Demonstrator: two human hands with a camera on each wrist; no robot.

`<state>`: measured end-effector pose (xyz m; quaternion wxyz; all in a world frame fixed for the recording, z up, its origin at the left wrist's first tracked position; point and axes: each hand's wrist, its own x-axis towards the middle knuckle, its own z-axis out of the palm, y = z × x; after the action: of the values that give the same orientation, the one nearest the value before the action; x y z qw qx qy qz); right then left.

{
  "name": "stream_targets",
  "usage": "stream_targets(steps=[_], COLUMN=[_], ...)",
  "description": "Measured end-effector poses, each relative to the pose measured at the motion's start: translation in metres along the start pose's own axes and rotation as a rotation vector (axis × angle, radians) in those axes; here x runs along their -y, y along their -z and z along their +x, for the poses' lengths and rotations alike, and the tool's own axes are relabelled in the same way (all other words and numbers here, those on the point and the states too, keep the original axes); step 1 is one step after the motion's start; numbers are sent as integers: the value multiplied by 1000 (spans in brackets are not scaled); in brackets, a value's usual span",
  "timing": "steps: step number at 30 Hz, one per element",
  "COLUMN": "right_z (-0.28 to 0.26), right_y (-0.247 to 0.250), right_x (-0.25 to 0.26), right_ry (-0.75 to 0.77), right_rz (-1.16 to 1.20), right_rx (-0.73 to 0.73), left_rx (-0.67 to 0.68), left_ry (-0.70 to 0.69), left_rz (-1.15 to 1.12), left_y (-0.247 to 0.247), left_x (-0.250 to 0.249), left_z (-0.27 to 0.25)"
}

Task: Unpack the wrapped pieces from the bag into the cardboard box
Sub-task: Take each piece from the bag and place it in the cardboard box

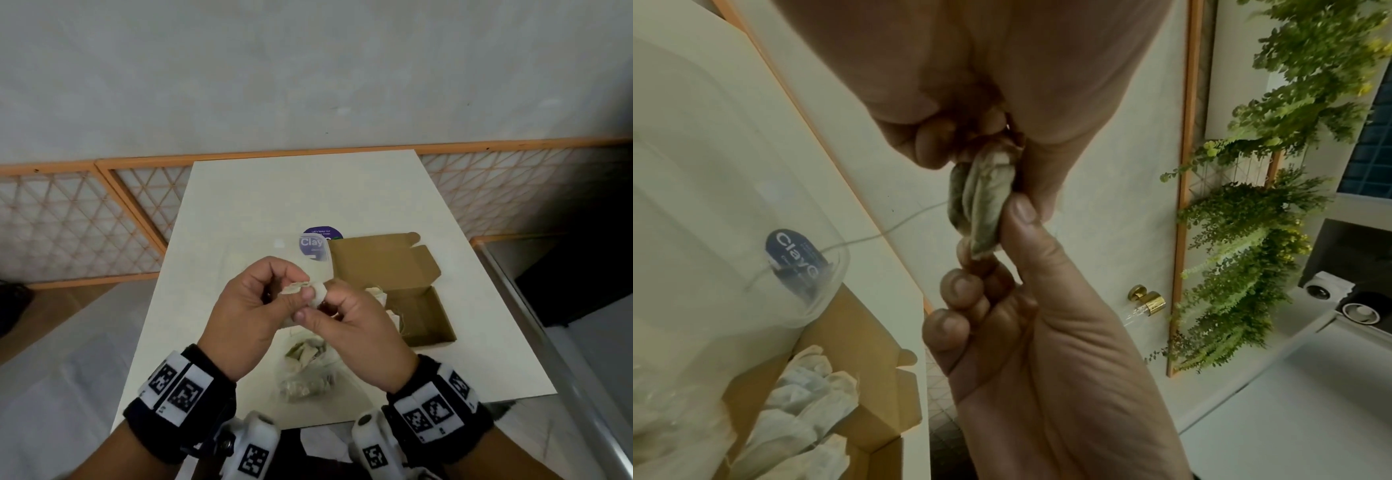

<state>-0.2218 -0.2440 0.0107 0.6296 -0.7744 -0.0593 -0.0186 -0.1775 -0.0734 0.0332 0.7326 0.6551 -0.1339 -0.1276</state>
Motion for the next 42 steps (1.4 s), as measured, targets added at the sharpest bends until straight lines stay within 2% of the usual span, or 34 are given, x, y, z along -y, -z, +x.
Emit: stream_targets(steps=[4, 8, 12, 15, 17, 22, 27, 31, 36, 42], right_z=[5, 9, 6, 2, -1, -2, 2, 3, 6, 2], right_y=[14, 71, 135, 154, 154, 138, 123, 118, 109, 95], right_x=[-6, -27, -54, -82, -93, -112, -126, -134, -141, -144], right_ry=[-10, -182, -327, -430, -454, -492, -513, -510, -499, -490], right_rz=[-35, -112, -479, -794, -882, -899, -868, -869, -880, -773], right_rx=[35, -25, 40, 135, 206, 325, 325, 288, 164, 41], left_rx=[-25, -43, -39, 53, 136, 358, 528, 550, 564, 530], left_ry=[-9, 71, 143, 191, 200, 145, 123, 114, 107, 93], left_rz=[112, 288, 449, 531, 612, 915, 1162, 1238, 1216, 1190], left_y=[2, 11, 15, 7, -1, -32, -60, -69, -65, -63], left_x=[13, 35, 60, 81, 93, 112, 128, 136, 141, 146], left_z=[2, 3, 0, 1, 6, 26, 38, 43, 41, 42])
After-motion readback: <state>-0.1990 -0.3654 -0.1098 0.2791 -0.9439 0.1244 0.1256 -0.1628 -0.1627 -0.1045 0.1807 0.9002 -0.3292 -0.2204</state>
